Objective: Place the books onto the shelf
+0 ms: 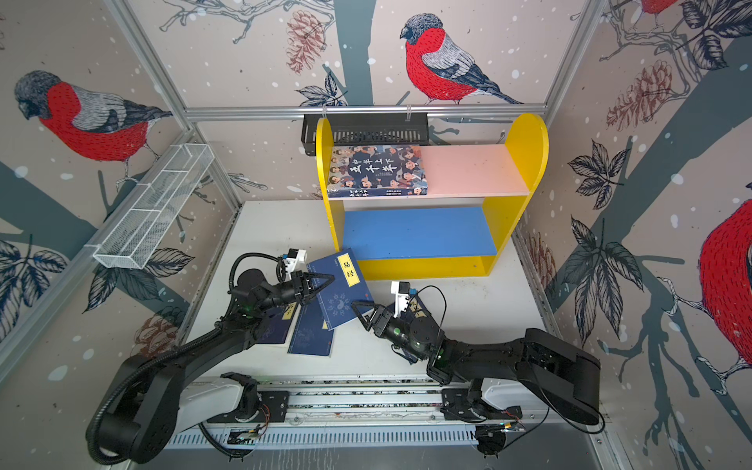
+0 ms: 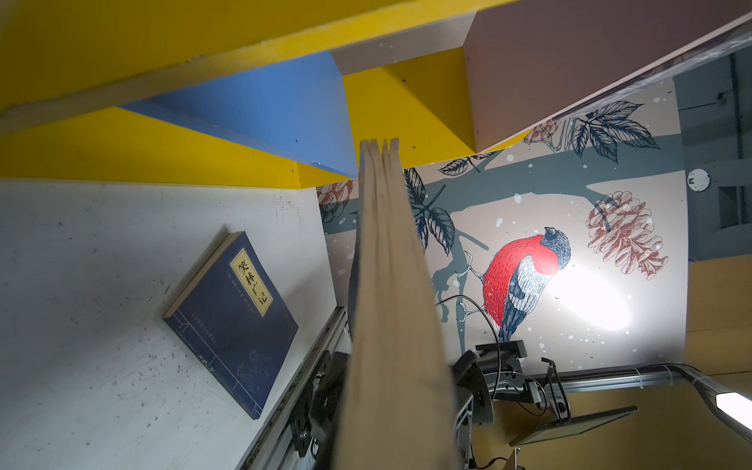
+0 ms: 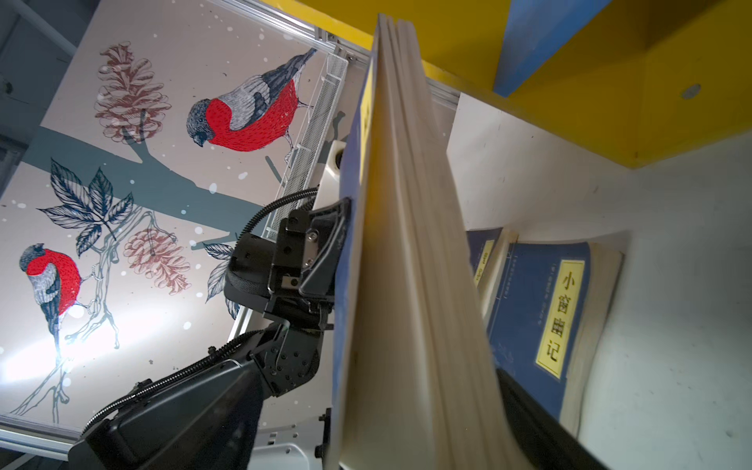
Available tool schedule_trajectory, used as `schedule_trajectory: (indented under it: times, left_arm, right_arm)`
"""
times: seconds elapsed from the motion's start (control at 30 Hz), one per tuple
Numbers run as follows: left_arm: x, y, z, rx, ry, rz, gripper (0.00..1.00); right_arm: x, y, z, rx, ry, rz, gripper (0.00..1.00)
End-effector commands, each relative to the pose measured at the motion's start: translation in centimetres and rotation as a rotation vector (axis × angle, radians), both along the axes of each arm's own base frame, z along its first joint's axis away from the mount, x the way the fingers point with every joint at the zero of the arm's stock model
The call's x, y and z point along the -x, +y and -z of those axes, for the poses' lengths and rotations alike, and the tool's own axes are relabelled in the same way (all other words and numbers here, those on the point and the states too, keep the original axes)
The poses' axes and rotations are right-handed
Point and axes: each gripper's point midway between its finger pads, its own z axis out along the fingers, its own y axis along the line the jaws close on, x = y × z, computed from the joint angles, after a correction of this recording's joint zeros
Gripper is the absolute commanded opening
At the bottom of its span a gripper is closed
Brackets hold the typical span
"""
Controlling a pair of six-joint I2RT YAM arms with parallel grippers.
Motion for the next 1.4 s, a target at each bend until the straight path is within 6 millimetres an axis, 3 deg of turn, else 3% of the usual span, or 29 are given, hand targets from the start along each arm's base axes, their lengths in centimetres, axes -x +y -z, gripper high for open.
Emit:
schedule_trajectory:
  times: [0.0, 0.13, 0.23, 0.33, 0.43, 0.5, 0.57, 0.63, 0.67, 0.8, 1.07, 1.23, 1.37]
  left_arm:
    - [0.0, 0.1, -1.1, 0.016, -0.058, -0.006, 0.0]
    - [-0.1, 0.1, -0.5, 0.001, -0.046, -0.013, 0.0]
    - [-0.2, 0.2, -0.2, -0.008, -0.039, -0.019, 0.0]
    - [-0.2, 0.2, 0.2, -0.02, -0.027, -0.022, 0.0]
    - [-0.2, 0.2, 0.6, -0.036, -0.027, -0.022, 0.09]
    - [-0.2, 0.2, 0.8, -0.05, -0.033, -0.021, 0.31]
    - [-0.2, 0.3, 1.6, -0.094, -0.041, -0.015, 0.62]
    - [-0.5, 0.6, 2.6, -0.205, -0.055, 0.0, 0.78]
    - [-0.6, 0.8, 2.3, -0.246, -0.099, 0.006, 0.82]
    - [-0.2, 1.6, 0.9, -0.277, -0.22, 0.05, 0.87]
    - [1.0, 1.5, -1.5, -0.271, -0.377, 0.159, 0.89]
    - [2.4, 0.8, -2.9, -0.164, -0.363, 0.25, 0.9]
    - [3.1, 0.4, -2.5, -0.141, -0.335, 0.284, 0.9]
  right_arm:
    - [-0.4, 0.1, -1.7, -0.057, -0.049, 0.021, 0.73]
    - [-0.4, -0.1, -1.8, -0.074, -0.056, 0.026, 0.51]
    - [-0.4, -0.3, -1.6, -0.071, -0.057, 0.026, 0.29]
    - [-0.5, -0.6, -1.4, -0.065, -0.058, 0.028, 0.15]
    - [-0.7, -0.8, -1.2, -0.049, -0.064, 0.025, 0.03]
    - [-0.8, -0.8, -1.2, -0.034, -0.075, 0.008, 0.02]
    - [-0.8, -0.8, -1.3, -0.014, -0.091, -0.02, 0.01]
    - [-0.7, -1.2, -1.4, 0.011, -0.105, -0.061, 0.01]
    - [-0.6, -1.4, -1.4, 0.027, -0.114, -0.08, 0.01]
    - [-0.2, -2.9, -1.0, 0.114, -0.13, -0.162, 0.01]
    - [1.7, -6.7, -2.9, 0.22, -0.201, -0.357, 0.01]
    - [3.1, -7.2, -3.7, 0.259, -0.234, -0.474, 0.01]
    - [3.7, -6.8, -4.6, 0.244, -0.267, -0.532, 0.01]
